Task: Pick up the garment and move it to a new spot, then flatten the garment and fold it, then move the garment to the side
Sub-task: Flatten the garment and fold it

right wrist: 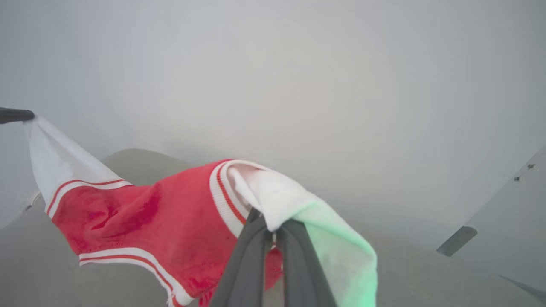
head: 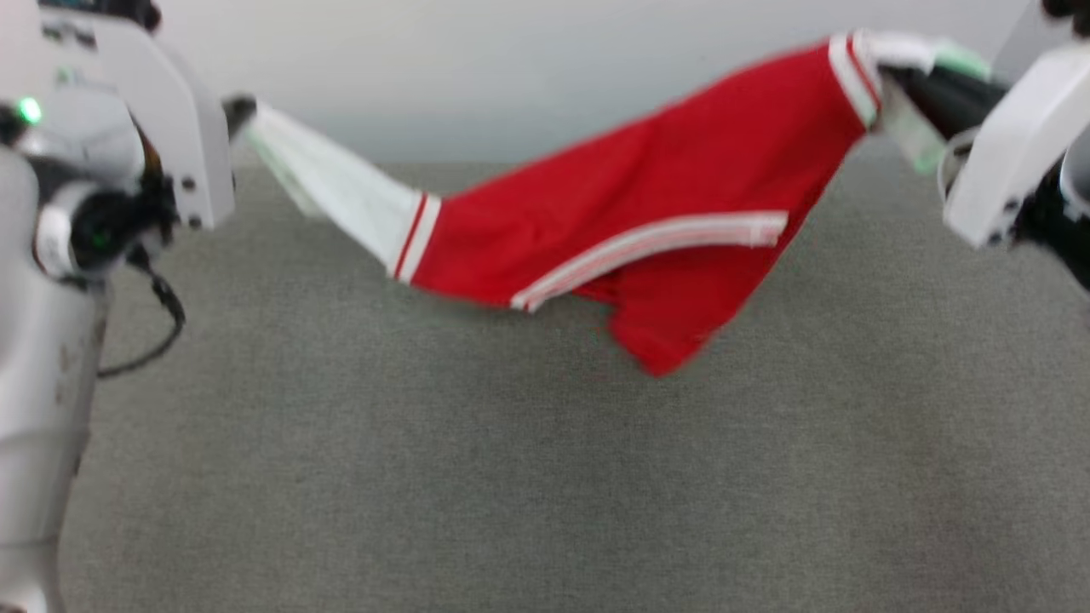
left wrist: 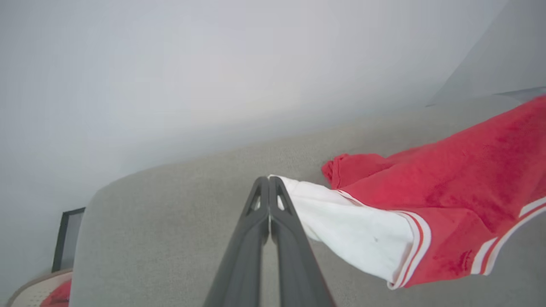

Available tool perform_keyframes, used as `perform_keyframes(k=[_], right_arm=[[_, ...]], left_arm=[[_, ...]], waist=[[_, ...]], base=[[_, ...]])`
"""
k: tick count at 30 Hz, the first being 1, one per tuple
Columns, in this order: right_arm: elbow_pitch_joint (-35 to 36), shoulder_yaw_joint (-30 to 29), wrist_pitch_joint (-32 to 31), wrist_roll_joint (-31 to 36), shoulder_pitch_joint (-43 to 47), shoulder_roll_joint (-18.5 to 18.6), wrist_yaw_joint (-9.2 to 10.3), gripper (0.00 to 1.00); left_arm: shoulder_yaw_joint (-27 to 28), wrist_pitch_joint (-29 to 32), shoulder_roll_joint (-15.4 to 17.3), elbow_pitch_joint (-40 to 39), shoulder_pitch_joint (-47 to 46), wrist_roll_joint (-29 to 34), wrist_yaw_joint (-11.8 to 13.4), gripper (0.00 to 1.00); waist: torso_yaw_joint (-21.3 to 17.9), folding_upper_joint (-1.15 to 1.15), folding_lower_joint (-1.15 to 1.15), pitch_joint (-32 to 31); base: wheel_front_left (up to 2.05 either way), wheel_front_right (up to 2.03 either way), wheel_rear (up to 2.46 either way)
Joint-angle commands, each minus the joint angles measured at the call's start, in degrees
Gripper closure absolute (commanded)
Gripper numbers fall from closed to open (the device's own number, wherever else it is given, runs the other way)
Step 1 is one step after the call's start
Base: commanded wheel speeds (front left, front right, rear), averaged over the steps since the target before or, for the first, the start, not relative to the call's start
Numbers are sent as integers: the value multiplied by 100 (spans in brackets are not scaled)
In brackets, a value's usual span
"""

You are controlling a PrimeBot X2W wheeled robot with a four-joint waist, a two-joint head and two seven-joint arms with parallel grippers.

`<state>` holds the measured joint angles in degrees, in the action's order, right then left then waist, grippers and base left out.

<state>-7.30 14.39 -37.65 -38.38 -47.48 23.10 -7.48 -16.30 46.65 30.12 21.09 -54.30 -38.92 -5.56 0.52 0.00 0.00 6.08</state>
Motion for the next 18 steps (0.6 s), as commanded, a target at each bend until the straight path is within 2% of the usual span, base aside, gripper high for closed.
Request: perform_keyframes(k=[1, 10, 18], right_arm=[[-94, 39, 180, 52, -227, -41, -2, 100], [-962, 486, 1336, 162, -1489, -163, -2, 100], [-1537, 578, 1833, 176, -2276, -106, -2, 100]], left_arm=[[-24, -74, -22, 64, -207, 70, -36, 100], [-199, -611, -86, 560, -1399, 373, -128, 100], [-278, -1177, -160, 950, -2317, 687, -90, 100]], waist=[[33, 0, 0, -90], [42, 0, 0, -137], [103, 0, 0, 243]], base=[[0, 0, 0], [0, 0, 0], [0, 0, 0]])
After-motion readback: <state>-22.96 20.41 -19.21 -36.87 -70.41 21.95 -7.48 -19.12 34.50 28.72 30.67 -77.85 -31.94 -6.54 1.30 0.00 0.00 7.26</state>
